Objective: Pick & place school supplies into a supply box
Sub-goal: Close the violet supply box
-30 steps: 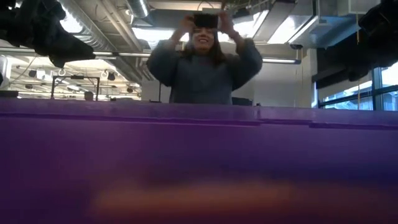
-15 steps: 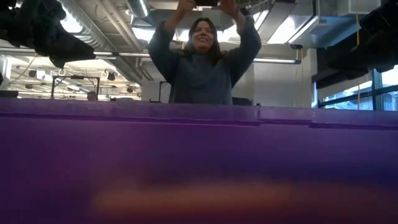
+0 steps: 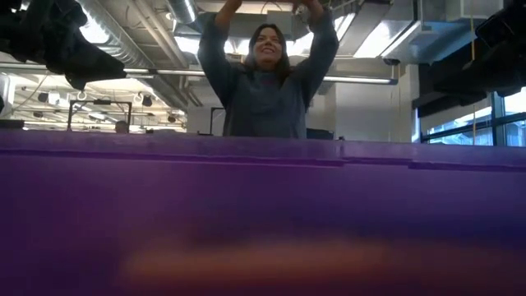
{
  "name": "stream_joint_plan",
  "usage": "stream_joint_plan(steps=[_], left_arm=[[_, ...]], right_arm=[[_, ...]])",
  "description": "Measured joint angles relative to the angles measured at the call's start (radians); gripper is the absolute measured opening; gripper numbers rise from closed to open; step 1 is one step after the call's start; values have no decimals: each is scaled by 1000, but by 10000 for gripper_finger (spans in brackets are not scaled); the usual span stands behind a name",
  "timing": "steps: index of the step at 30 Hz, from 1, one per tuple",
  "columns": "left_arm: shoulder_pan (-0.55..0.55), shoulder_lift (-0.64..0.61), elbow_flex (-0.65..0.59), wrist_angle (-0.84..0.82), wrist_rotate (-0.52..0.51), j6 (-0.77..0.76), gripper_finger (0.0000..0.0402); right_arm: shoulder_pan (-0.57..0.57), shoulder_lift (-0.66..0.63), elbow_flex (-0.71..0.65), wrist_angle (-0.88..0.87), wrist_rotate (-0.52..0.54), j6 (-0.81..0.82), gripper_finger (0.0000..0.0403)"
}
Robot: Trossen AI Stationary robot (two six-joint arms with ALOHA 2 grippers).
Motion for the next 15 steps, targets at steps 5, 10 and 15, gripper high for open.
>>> stream_joint_plan(steps=[5, 10, 15], left_arm=[[0, 0, 0, 0, 0, 0, 128], [0, 0, 0, 0, 0, 0, 128], [0, 0, 0, 0, 0, 0, 128]], right_arm=[[0, 0, 0, 0, 0, 3, 87], [0, 0, 0, 0, 0, 3, 87], [0, 0, 0, 0, 0, 34, 87]])
